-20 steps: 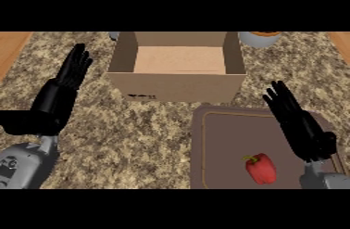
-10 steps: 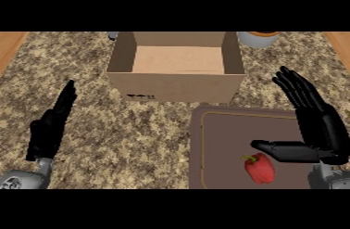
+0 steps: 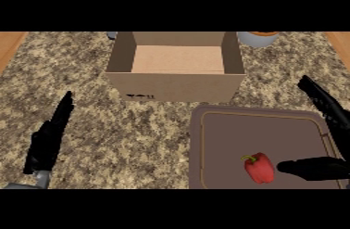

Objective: Pick the bell pepper from the tray and place it in the cardboard box

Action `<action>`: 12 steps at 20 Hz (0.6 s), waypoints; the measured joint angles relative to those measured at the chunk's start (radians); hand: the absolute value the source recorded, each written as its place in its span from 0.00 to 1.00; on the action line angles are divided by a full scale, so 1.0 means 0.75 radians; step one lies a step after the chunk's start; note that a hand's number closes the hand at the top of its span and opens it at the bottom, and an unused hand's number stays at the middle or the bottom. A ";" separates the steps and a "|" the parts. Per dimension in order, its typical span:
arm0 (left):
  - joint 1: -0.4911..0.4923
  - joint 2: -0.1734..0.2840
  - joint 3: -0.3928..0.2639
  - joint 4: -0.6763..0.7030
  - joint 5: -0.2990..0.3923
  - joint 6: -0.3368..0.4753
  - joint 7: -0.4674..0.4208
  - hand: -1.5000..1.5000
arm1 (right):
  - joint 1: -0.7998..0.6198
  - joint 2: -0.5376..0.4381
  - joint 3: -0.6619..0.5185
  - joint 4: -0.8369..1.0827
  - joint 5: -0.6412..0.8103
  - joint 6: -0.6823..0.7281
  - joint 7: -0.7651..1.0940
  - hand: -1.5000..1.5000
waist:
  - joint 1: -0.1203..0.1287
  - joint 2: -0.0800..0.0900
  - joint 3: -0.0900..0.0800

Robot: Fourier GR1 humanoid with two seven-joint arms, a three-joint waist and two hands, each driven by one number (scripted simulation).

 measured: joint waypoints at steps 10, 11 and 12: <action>-0.005 -0.003 0.017 -0.011 -0.013 -0.005 0.022 0.50 | 0.044 -0.448 0.075 -0.186 0.290 0.304 0.240 0.00 | -0.003 0.000 -0.001; -0.001 -0.005 0.019 -0.005 -0.014 -0.009 0.013 0.50 | 0.057 -0.473 0.085 -0.224 0.302 0.335 0.274 0.00 | -0.005 0.000 -0.001; -0.003 -0.013 0.016 0.003 -0.021 -0.009 0.011 0.50 | 0.062 -0.478 0.113 -0.267 0.321 0.357 0.327 0.00 | -0.004 0.000 -0.001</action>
